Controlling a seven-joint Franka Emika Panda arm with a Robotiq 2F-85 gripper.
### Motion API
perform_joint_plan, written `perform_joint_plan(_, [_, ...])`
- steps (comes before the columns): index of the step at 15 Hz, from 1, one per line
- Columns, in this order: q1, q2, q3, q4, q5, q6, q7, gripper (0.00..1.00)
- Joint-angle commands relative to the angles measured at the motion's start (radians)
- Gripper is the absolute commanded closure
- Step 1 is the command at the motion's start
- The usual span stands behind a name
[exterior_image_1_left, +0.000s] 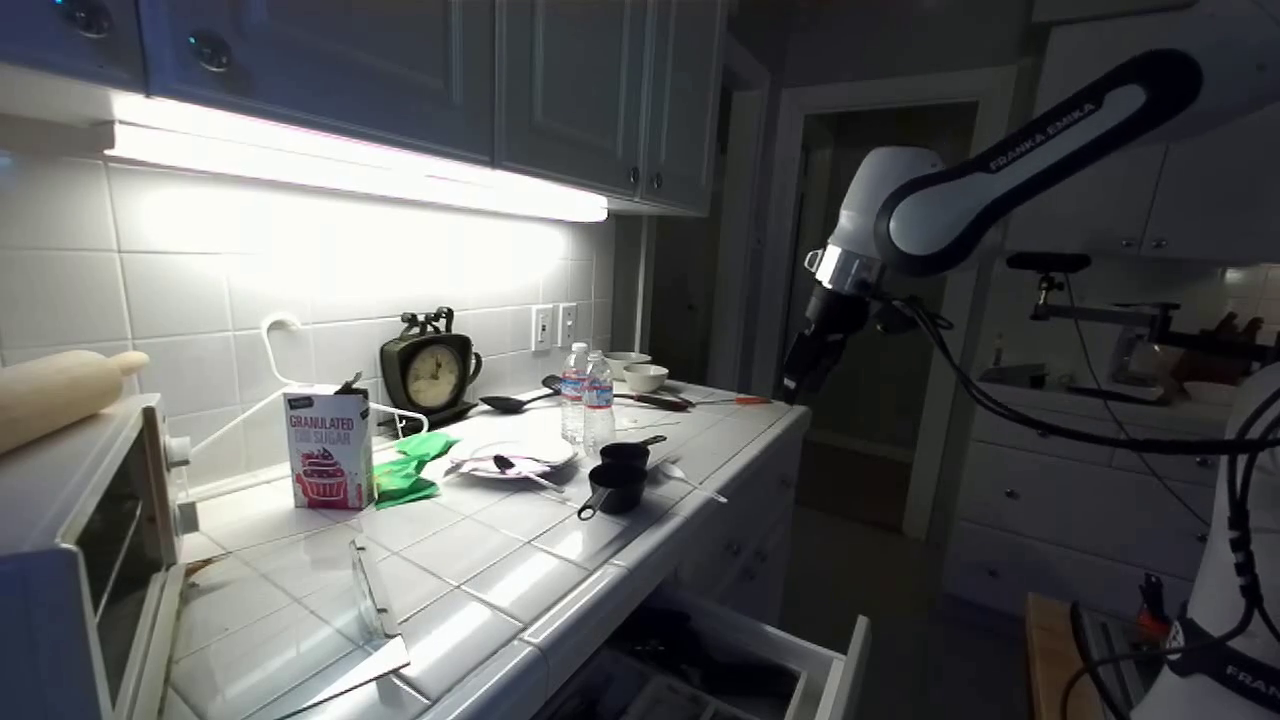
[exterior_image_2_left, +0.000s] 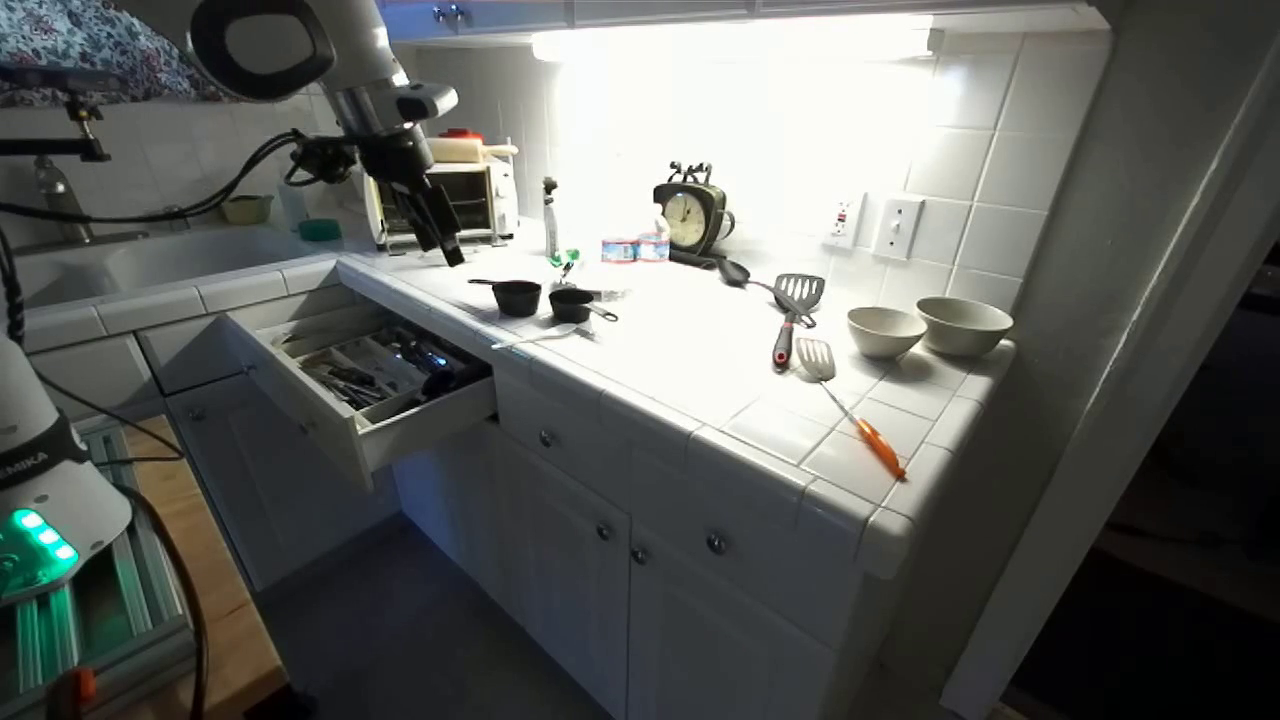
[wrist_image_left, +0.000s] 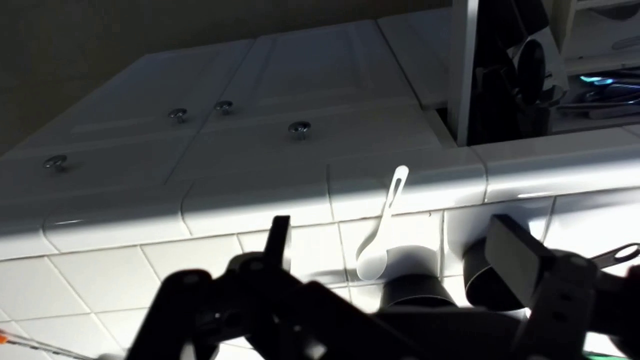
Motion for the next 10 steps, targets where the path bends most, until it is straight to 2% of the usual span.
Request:
perform_joint_plan(1, [0.047, 0.06, -0.046, 0.029, 0.118, -0.006, -0.094, 0.0])
perform_joint_plan(4, [0.047, 0.106, -0.055, 0.051, 0.151, 0.007, -0.12, 0.0])
perform_joint_plan(6, [0.023, 0.13, -0.034, 0.064, 0.105, 0.02, -0.084, 0.0])
perform_joint_plan(7, [0.023, 0.087, -0.033, 0.032, 0.11, 0.001, -0.084, 0.0])
perform_joint_plan(10, [0.022, 0.113, -0.032, 0.05, 0.11, 0.007, -0.084, 0.0])
